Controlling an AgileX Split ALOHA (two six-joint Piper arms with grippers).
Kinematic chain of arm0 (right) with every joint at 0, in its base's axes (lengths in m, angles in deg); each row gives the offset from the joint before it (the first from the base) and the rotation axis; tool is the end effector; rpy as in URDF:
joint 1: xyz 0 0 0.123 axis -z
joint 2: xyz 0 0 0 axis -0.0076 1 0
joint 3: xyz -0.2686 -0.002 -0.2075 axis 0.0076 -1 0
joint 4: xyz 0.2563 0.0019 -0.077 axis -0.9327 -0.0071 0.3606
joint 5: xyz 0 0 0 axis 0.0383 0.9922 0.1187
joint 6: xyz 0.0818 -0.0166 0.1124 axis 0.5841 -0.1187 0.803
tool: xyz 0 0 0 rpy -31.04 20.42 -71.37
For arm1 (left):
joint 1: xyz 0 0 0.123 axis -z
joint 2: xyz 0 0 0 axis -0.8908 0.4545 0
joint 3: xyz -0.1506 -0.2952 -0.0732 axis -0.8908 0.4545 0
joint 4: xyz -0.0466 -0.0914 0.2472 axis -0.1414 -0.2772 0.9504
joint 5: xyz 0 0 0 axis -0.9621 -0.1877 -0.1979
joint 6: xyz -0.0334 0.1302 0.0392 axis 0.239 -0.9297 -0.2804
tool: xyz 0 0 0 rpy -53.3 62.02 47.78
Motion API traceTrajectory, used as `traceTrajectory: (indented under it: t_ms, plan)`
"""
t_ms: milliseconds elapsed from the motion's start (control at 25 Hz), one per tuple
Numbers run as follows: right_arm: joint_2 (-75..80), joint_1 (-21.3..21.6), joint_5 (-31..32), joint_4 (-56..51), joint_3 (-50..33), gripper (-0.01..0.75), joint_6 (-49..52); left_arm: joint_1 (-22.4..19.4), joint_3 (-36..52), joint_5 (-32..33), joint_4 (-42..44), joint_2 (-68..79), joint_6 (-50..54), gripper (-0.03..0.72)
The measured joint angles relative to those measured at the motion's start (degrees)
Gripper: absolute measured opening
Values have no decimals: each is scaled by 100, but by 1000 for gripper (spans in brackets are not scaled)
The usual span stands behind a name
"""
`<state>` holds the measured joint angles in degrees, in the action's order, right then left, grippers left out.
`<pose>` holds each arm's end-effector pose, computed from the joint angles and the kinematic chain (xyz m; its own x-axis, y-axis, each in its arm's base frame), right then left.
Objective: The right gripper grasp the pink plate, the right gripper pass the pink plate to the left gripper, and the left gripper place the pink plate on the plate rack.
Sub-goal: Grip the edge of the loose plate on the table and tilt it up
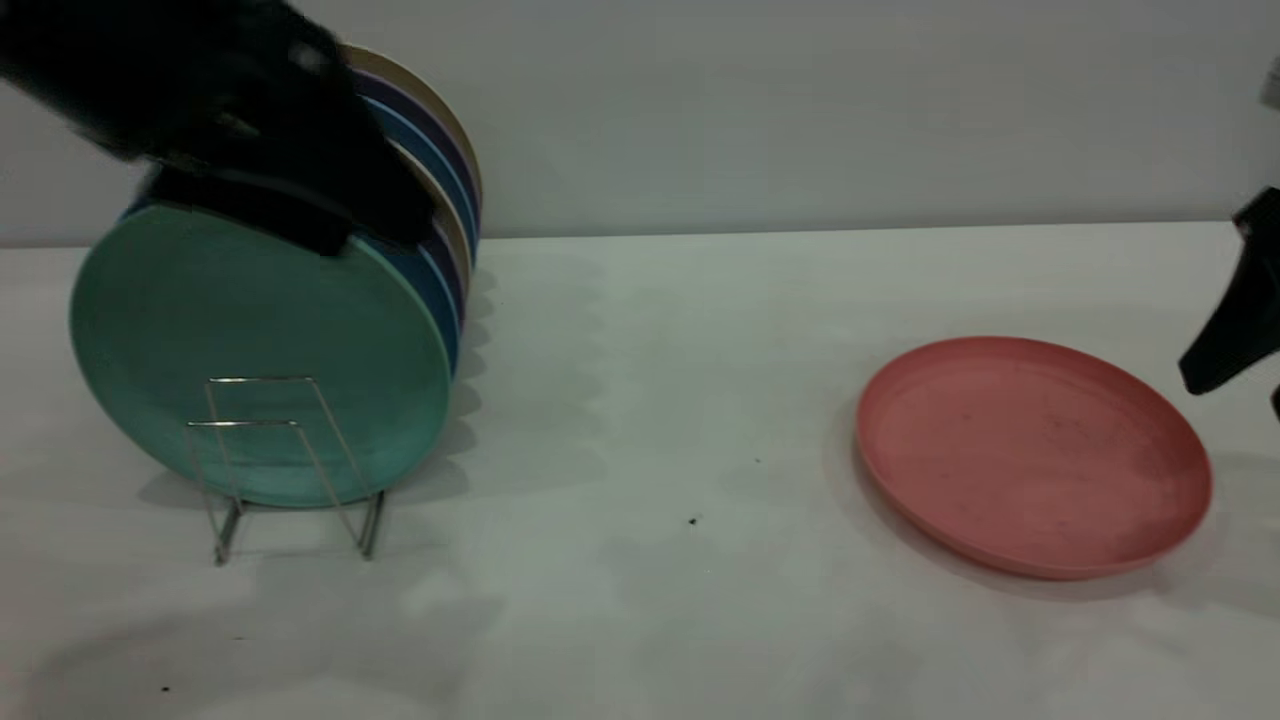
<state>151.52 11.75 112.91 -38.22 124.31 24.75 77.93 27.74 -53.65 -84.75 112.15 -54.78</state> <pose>0.3638 -0.0105 0.1252 -0.9565 0.1591 -0.2443 0.0449 0.9083 0.4160 0.3380 -0.1479 0.2267 -0.7809 0.2694 -0.5636 0.4960 0.8159 -0.2971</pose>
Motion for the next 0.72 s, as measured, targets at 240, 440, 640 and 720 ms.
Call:
traceTrajectory:
  t_ms: [240, 440, 640, 720]
  plan:
    - [381, 254, 188, -927, 37, 575, -1135, 488, -805, -231, -22, 1020, -5, 591]
    - [933, 276, 66, -1024, 223, 575, -1371, 719, -1252, -241, -27, 1341, -5, 591]
    - [1482, 606, 135, -1031, 581, 575, -1373, 818, -1320, -206, -39, 1346, -16, 591]
    - [1619, 755, 178, -1044, 649, 573, -1373, 818, -1320, -198, -39, 1346, -16, 591]
